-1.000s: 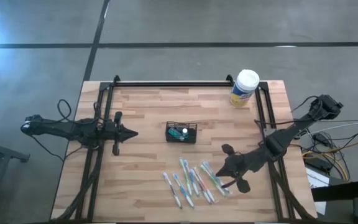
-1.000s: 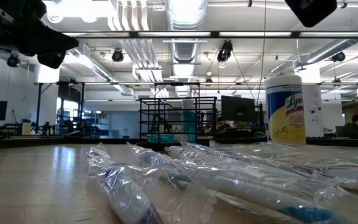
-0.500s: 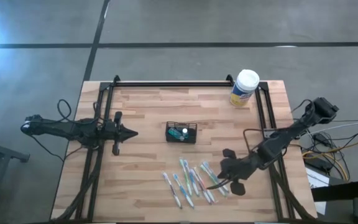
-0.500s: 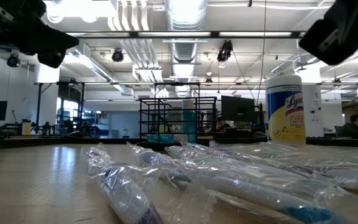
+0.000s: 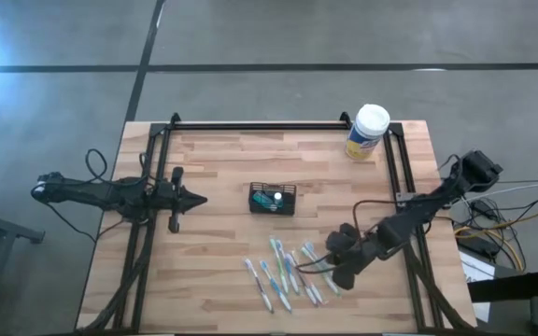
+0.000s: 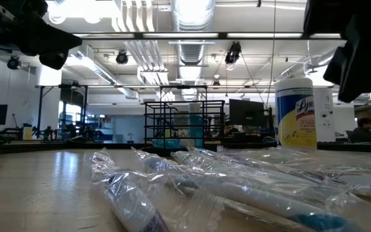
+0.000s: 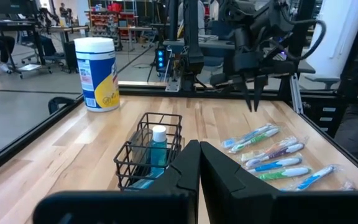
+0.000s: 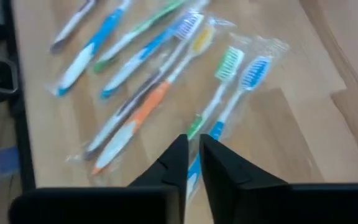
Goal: Pick & Place toothbrushing station
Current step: Put the right blue toothbrush into the black wire organizer
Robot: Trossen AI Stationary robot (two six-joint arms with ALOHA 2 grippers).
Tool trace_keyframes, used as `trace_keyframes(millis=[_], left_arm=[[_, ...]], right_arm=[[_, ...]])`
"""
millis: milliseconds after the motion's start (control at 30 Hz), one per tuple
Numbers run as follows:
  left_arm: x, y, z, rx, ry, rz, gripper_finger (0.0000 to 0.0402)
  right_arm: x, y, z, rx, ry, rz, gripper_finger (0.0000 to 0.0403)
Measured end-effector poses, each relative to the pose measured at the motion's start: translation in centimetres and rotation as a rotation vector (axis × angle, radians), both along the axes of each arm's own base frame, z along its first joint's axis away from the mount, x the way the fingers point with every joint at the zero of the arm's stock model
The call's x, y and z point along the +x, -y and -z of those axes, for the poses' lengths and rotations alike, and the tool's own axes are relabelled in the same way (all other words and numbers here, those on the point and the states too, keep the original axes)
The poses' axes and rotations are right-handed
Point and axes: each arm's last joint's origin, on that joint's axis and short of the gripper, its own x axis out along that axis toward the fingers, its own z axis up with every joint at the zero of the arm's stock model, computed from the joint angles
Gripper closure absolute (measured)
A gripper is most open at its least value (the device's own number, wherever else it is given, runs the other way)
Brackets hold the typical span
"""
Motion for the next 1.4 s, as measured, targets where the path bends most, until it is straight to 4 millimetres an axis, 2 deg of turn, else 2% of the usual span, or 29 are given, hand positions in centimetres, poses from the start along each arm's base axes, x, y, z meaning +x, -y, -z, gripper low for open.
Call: trace_keyframes(millis=[233,400,600,867,1100,1233,1400], left_arm=[[0.0,0.0,0.0,0.0,-0.001,0.0,0.039],[0.0,0.0,0.0,0.0,-0.002,0.0,0.039],[0.0,0.0,0.1,0.001,-0.005,0.0,0.039],[0.0,0.0,0.1,-0.009,-0.011,0.001,0.039],[0.0,0.0,0.3,-0.009,-0.028,0.01,0.039],[0.0,0.1,0.3,-0.011,-0.029,0.026,0.039],[0.0,0.1,0.3,-0.011,-0.03,0.027,0.039]], right_arm=[[0.7,0.3,1.5,0.072,-0.07,0.194,0.0292],[1.0,0.0,2.3,0.102,-0.114,0.238,0.027],[2.9,-1.1,2.3,0.068,-0.175,0.237,0.0266],[5.6,-2.1,1.9,-0.184,-0.476,0.255,0.0266],[8.4,-3.2,1.7,-0.22,-0.439,0.182,0.0266],[8.6,-2.5,1.7,-0.211,-0.443,0.213,0.0266],[8.0,-2.0,2.4,-0.177,-0.49,0.221,0.0266]])
